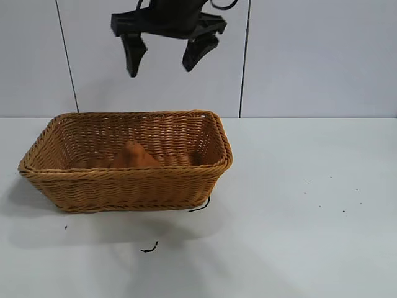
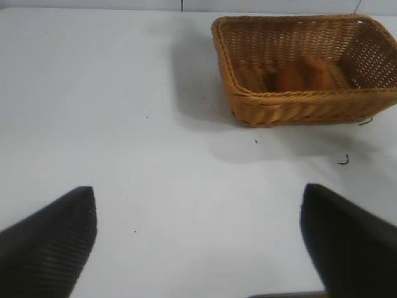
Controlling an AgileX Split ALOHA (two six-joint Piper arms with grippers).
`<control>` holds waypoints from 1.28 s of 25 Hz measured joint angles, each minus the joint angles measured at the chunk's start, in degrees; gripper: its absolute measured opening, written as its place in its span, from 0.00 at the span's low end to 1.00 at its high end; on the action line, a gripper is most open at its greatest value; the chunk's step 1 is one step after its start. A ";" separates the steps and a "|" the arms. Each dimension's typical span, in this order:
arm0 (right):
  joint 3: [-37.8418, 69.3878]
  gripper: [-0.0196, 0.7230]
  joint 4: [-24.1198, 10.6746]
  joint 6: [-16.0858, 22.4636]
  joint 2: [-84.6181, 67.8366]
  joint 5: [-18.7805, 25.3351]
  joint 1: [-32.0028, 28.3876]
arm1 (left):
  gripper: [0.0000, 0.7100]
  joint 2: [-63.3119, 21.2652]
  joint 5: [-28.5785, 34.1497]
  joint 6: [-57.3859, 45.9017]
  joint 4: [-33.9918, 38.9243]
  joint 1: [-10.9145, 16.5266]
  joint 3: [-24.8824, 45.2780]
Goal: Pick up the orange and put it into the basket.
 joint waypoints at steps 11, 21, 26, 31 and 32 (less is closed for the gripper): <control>1.55 0.96 0.20 -0.34 0.00 1.25 -16.42 | 0.90 0.00 0.00 0.00 0.00 0.00 0.00; 29.40 0.96 1.65 -3.98 -13.72 1.06 -17.35 | 0.90 0.00 0.00 0.00 0.00 0.00 0.00; 50.96 0.96 1.65 -4.25 -29.66 1.12 -17.35 | 0.90 0.00 0.00 0.00 0.00 0.00 0.00; 71.19 0.96 1.65 -4.57 -46.90 1.23 -17.35 | 0.90 0.00 0.00 0.00 0.00 0.00 0.00; 74.86 0.96 1.65 -4.64 -50.76 1.28 -17.35 | 0.90 0.00 0.00 0.00 0.00 0.00 0.00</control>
